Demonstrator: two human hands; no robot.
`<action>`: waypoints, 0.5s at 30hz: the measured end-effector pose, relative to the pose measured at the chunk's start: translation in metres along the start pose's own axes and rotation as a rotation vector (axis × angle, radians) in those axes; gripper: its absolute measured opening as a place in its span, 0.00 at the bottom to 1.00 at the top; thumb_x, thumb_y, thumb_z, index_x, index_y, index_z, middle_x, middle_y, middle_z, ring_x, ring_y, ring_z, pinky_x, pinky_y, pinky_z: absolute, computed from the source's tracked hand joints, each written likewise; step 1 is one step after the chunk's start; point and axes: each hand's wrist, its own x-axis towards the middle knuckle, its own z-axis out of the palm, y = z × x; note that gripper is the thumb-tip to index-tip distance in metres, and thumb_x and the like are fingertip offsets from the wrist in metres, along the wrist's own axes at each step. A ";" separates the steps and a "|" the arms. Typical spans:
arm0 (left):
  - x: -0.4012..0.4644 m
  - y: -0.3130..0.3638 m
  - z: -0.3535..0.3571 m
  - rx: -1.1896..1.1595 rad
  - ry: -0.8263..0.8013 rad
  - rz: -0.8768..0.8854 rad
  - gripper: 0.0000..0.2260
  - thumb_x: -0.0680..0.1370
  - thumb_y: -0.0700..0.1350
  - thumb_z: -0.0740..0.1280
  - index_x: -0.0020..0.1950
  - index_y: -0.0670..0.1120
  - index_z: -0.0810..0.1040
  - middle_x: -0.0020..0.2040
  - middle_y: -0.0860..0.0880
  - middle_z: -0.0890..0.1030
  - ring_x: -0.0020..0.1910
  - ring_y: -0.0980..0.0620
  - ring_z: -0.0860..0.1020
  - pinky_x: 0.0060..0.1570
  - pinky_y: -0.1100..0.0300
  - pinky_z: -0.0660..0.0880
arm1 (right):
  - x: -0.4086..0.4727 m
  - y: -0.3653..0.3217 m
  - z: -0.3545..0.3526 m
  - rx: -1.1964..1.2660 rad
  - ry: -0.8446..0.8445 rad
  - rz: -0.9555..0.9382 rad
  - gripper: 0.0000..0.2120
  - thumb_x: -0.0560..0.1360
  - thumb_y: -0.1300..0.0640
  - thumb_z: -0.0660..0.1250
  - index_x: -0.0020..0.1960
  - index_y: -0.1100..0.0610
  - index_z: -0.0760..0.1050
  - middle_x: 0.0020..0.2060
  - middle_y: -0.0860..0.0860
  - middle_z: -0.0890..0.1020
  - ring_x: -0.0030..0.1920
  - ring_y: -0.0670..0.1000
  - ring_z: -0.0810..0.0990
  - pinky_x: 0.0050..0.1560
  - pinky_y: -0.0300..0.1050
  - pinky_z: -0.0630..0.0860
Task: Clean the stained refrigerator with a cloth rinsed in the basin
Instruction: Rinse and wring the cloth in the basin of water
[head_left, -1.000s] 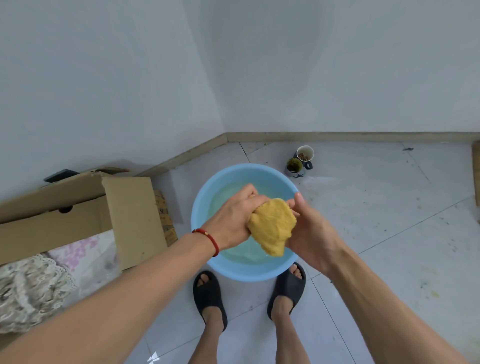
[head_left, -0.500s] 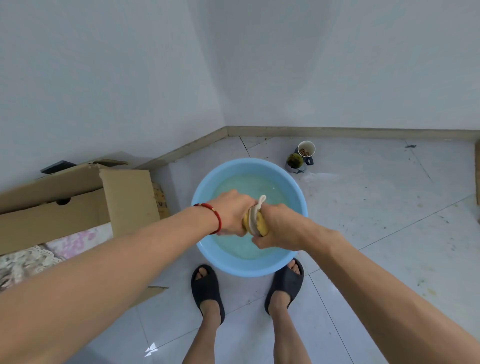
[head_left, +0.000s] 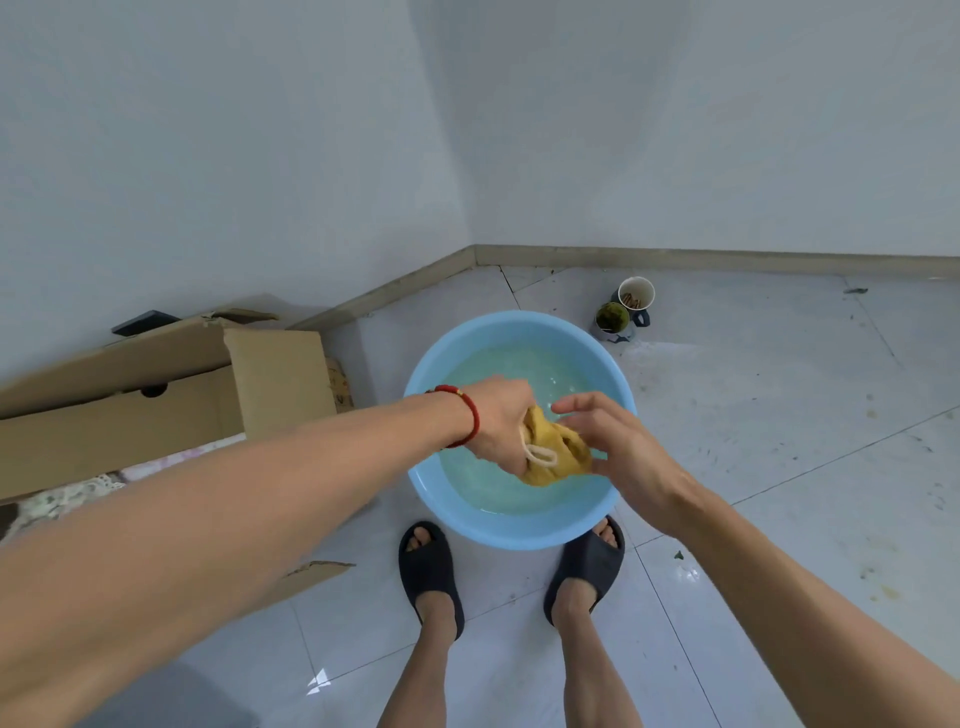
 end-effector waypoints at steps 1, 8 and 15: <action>0.000 -0.001 0.003 0.035 0.098 0.102 0.09 0.68 0.48 0.76 0.43 0.47 0.79 0.37 0.52 0.80 0.35 0.51 0.79 0.35 0.57 0.77 | 0.003 0.003 0.003 0.119 0.004 0.050 0.28 0.69 0.38 0.72 0.60 0.56 0.79 0.52 0.57 0.82 0.54 0.59 0.80 0.56 0.55 0.79; -0.001 -0.019 0.018 0.238 0.617 0.684 0.12 0.70 0.35 0.71 0.51 0.42 0.74 0.46 0.45 0.75 0.40 0.45 0.74 0.39 0.52 0.74 | 0.007 0.011 0.033 0.485 -0.436 0.140 0.33 0.77 0.35 0.63 0.69 0.60 0.75 0.63 0.59 0.83 0.62 0.63 0.83 0.54 0.55 0.85; 0.007 -0.033 0.026 0.412 0.391 0.219 0.14 0.76 0.38 0.66 0.60 0.43 0.71 0.49 0.43 0.79 0.44 0.39 0.80 0.39 0.48 0.77 | 0.030 -0.004 0.041 -0.671 -0.043 0.009 0.09 0.71 0.60 0.73 0.50 0.58 0.77 0.32 0.52 0.81 0.28 0.49 0.78 0.30 0.44 0.77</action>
